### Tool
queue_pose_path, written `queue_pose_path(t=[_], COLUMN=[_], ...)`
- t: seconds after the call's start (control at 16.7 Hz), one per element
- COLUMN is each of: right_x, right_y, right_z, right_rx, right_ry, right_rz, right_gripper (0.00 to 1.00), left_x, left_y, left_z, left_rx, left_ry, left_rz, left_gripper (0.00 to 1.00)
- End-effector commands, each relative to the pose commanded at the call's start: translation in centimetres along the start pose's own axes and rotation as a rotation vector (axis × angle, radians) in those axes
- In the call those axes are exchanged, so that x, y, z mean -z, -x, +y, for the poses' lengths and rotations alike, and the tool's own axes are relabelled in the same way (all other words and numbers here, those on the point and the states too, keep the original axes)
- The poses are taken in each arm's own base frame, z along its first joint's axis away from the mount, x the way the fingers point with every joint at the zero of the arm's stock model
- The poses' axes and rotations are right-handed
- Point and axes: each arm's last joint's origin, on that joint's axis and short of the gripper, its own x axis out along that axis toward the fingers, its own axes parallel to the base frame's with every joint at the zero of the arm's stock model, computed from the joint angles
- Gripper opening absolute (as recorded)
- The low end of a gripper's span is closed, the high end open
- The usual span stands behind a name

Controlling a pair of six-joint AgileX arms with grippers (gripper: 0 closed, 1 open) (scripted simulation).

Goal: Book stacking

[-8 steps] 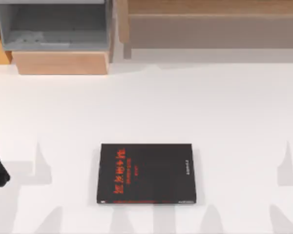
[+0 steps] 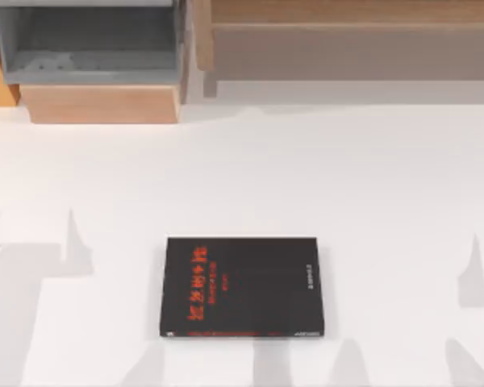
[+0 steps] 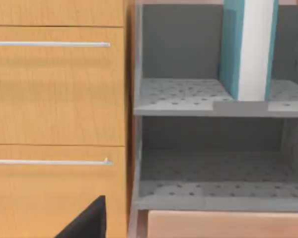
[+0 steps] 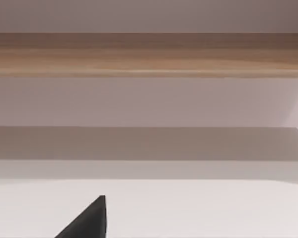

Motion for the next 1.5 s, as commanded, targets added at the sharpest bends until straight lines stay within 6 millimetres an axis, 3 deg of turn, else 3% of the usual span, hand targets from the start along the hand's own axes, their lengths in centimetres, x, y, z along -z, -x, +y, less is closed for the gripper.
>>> queue_pose_path(t=[0.18,0.42,0.54,0.72,0.9,1.14,1.5], right_x=[0.0,0.0,0.0,0.0,0.0,0.0,0.0], right_y=[0.0,0.0,0.0,0.0,0.0,0.0,0.0], right_z=[0.0,0.0,0.0,0.0,0.0,0.0,0.0], right_rx=[0.0,0.0,0.0,0.0,0.0,0.0,0.0], right_ry=[0.0,0.0,0.0,0.0,0.0,0.0,0.0], right_rz=[0.0,0.0,0.0,0.0,0.0,0.0,0.0], right_gripper=[1.0,1.0,1.0,1.0,1.0,1.0,1.0], left_x=[-4.4,-7.9,-7.8,-5.7,-3.1,-1.1,-0.8], left_y=[-2.8,-10.9,-15.9,-22.9,-28.0,-31.6,-32.1], left_z=[-0.4,-1.8,-2.9,-4.9,-6.7,-8.4,-8.4], left_rx=[0.003,0.007,0.008,0.01,0.011,0.012,0.008], left_ry=[0.009,0.015,0.014,0.011,0.01,0.015,0.016], left_rz=[-0.02,0.025,0.06,0.099,0.104,0.078,0.075], left_gripper=[1.0,1.0,1.0,1.0,1.0,1.0,1.0])
